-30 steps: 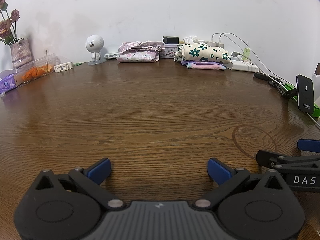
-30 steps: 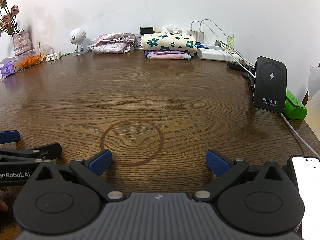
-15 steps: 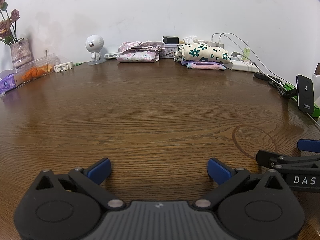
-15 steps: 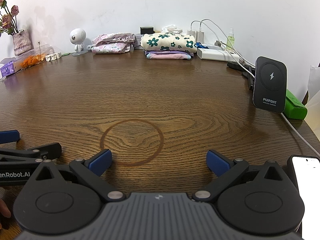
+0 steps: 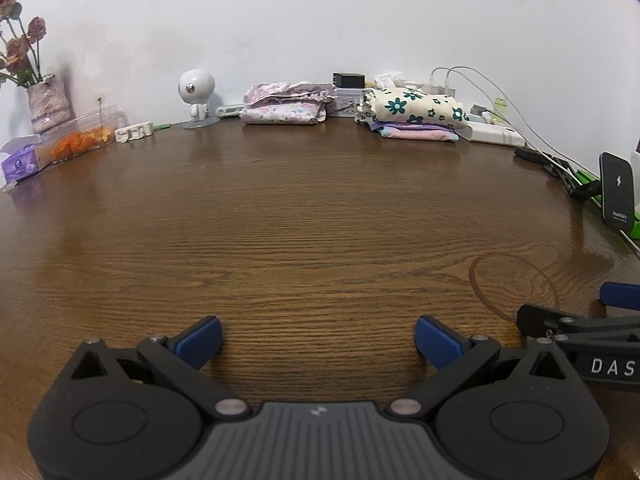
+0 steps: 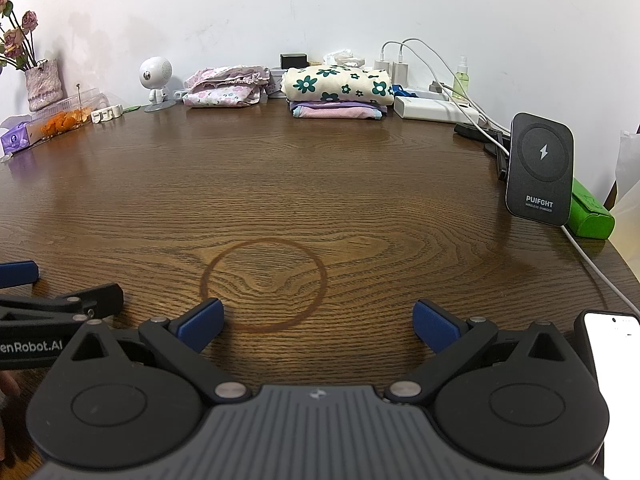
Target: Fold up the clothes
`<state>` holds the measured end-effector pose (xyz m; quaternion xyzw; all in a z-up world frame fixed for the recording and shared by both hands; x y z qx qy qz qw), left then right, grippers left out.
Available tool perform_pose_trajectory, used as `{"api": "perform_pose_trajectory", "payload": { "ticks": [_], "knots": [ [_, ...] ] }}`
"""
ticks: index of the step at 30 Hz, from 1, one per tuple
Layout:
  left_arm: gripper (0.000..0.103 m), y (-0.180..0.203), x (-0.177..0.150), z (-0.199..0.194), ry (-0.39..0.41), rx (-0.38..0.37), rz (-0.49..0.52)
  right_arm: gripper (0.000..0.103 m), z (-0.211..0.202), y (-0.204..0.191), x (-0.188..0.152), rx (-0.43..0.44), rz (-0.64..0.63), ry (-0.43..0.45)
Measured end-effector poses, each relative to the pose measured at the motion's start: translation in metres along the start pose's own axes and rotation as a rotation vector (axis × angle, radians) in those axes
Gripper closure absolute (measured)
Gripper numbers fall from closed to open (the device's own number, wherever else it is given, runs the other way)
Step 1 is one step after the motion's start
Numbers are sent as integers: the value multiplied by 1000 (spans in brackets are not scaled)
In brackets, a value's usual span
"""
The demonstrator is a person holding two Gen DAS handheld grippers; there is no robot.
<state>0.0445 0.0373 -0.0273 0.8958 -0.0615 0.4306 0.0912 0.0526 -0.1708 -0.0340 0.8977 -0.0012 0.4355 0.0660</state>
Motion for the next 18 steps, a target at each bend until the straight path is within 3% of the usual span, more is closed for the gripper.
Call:
{"api": "perform_pose_trajectory", "payload": {
  "ticks": [18],
  "knots": [
    [0,0,1,1,4,24,-20,1,0,0,1,0,0,0]
  ]
}}
Point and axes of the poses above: each gripper's, at about its wrist camera, not at the fingertips, and z roughly the way its jaws point, y to its right, x to its top, the point moved 5 cm from there along z, roughly the way its jaws point, and after that the axes turned 12 degrees about -x, right-handed, at the moved point
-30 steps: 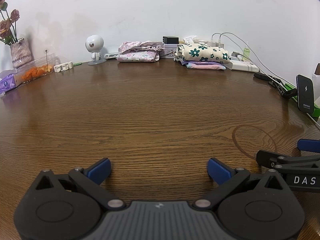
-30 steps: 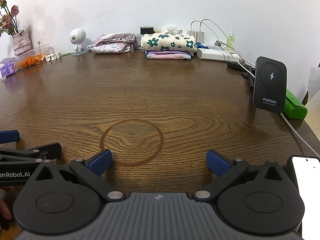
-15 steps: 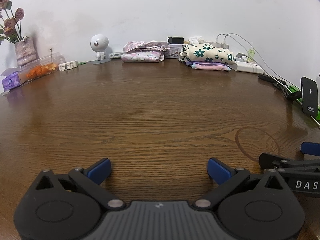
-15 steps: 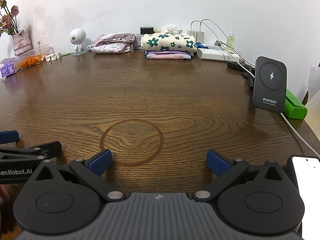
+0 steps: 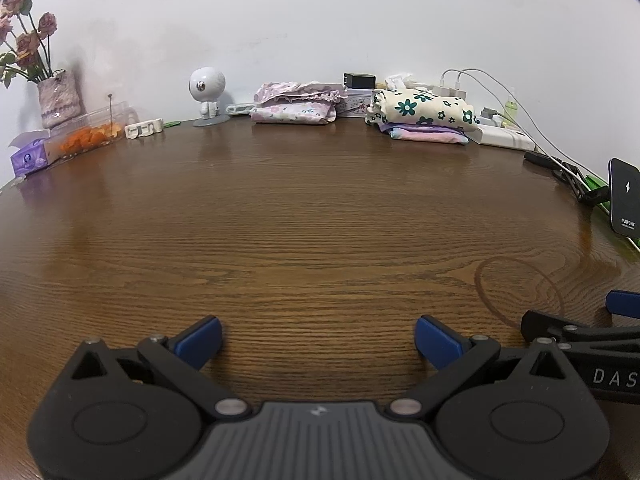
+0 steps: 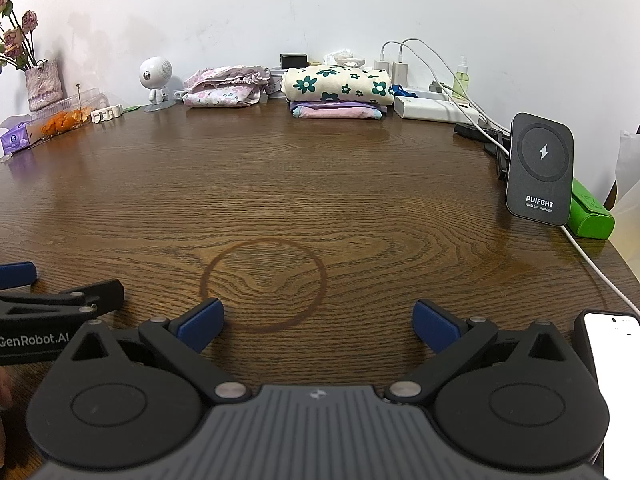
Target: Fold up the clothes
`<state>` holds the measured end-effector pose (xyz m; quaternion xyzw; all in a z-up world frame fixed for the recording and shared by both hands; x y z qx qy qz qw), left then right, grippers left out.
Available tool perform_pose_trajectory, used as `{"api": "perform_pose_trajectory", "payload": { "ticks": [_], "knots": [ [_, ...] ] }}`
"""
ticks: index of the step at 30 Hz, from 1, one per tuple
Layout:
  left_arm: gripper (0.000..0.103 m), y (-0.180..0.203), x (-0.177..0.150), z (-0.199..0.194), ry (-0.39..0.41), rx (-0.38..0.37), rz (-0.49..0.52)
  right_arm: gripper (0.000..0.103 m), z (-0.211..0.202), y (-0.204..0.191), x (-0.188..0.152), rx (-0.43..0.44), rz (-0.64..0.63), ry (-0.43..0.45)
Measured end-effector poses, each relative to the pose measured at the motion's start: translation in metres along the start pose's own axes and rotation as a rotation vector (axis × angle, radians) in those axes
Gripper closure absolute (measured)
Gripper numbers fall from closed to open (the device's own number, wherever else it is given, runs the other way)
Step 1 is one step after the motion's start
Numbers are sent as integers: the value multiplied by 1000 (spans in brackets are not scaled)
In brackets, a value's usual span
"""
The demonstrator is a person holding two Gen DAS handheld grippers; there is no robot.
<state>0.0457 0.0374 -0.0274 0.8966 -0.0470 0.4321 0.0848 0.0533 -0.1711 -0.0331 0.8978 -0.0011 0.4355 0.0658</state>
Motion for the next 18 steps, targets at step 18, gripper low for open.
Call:
{"api": "perform_pose_trajectory", "payload": {
  "ticks": [18],
  "knots": [
    [0,-1,0,0,1,8,-6,1,0,-1,-1,-22,12,-2]
  ]
}}
Point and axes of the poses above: each gripper's, at about its wrist camera, not at the fingertips, and z roughly the way its jaws point, y to its right, x to its top, the point moved 5 cm from there along z, roughly the way its jaws point, and after that the axes turned 12 degrees about -x, right-handed, at the moved point
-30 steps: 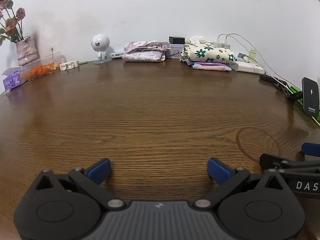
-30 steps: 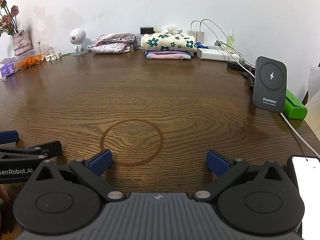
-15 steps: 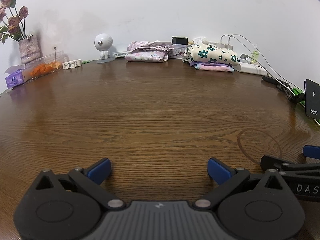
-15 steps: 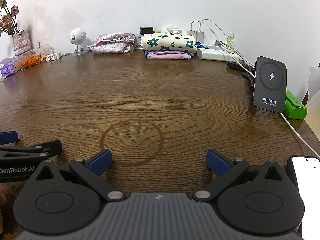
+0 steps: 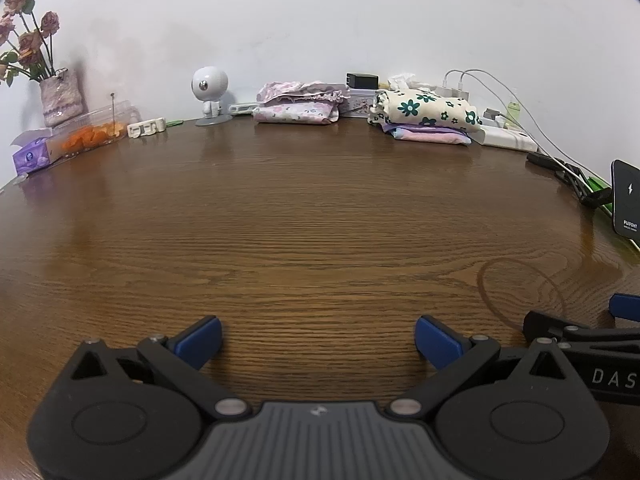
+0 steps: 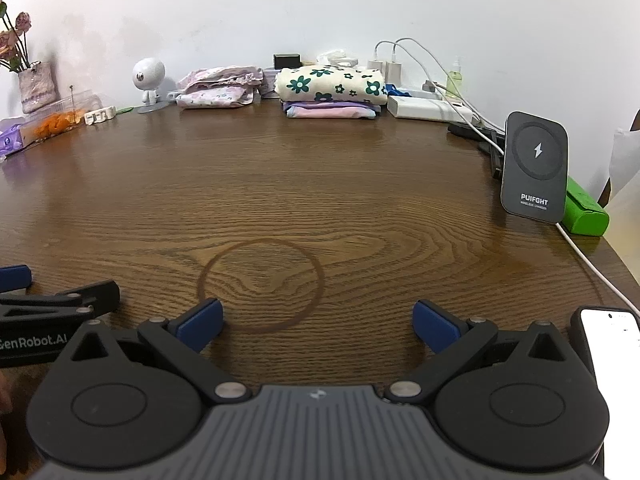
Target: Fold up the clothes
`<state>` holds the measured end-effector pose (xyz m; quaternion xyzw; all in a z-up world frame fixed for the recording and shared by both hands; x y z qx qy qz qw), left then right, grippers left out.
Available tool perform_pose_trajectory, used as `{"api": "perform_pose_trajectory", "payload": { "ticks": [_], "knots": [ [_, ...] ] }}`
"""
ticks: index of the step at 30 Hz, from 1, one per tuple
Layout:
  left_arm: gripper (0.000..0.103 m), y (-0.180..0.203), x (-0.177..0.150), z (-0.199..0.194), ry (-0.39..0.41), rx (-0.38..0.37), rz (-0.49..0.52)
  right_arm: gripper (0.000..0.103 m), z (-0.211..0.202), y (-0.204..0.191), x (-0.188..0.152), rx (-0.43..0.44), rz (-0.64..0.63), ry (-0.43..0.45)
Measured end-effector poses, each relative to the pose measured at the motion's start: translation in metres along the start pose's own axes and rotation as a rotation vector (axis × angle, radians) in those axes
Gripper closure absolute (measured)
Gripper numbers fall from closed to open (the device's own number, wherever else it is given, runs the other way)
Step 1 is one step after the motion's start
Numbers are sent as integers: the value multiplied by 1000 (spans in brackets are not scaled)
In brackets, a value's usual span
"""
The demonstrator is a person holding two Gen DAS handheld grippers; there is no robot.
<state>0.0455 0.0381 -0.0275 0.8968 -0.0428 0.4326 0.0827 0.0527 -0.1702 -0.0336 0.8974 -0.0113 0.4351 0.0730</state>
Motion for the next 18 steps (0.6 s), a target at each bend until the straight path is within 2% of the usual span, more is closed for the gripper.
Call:
{"api": "perform_pose_trajectory", "payload": {
  "ticks": [18],
  "knots": [
    [0,0,0,1,1,2,-2,1,1,0,0,-9,5,-1]
  ]
}}
Point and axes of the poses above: each gripper's, at about its wrist camera, not at the fingertips, and z roughly the way its jaws point, y to its right, x to its top, the point moved 5 cm from there along z, roughly the way its jaws point, and after that the axes turned 12 degrees about -x, right-handed, at the moved point
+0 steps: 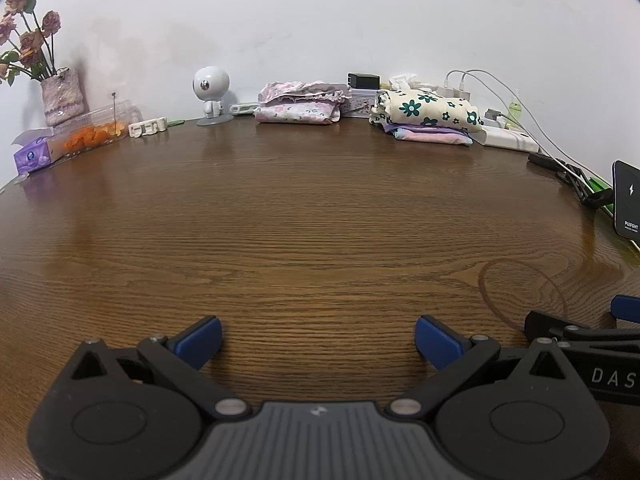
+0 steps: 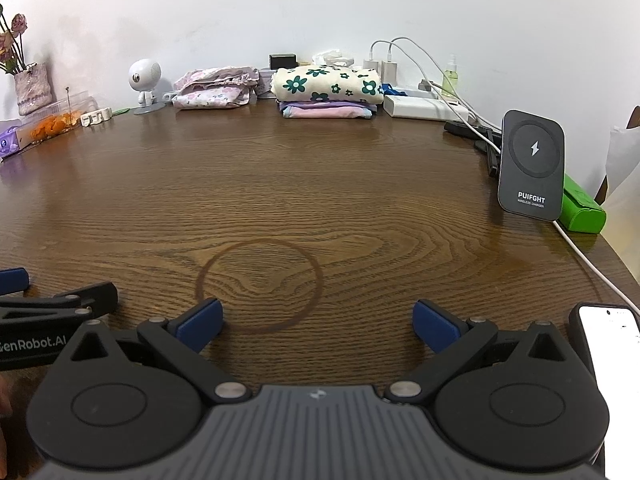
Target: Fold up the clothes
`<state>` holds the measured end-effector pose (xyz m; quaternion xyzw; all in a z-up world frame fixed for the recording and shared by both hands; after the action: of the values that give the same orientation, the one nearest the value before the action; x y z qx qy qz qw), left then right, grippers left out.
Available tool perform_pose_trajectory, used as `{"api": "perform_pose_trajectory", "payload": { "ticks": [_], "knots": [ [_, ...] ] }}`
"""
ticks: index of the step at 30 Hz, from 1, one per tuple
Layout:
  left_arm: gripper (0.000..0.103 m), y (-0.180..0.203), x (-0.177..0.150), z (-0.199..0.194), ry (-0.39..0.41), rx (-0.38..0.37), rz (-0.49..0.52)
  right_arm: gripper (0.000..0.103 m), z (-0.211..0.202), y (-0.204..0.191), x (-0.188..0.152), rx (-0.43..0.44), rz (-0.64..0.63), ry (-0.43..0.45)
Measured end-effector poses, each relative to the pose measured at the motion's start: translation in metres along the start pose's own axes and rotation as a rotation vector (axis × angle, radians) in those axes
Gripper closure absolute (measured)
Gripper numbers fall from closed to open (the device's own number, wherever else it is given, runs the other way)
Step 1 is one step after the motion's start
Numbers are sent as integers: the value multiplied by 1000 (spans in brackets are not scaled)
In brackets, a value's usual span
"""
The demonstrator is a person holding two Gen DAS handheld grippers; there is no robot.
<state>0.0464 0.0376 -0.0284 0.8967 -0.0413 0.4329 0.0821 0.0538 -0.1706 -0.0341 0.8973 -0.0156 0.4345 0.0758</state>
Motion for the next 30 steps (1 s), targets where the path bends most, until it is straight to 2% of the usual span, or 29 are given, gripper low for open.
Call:
{"api": "perform_pose_trajectory", "payload": {
  "ticks": [30],
  "knots": [
    [0,2,0,-1,0,-2,0,1,-1,1,-1,7,-5,2]
  ]
}}
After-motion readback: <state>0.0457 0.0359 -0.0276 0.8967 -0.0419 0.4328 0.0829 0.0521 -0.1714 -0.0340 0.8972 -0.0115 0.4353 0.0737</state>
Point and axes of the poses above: each gripper's, at about its wrist camera, not at the fingertips, and z roughly the way its jaws point, y to its right, x to its top, the point moved 5 cm from there along z, roughly the way its jaws point, and after that the axes turned 12 degrees about -x, right-handed, at the moved point
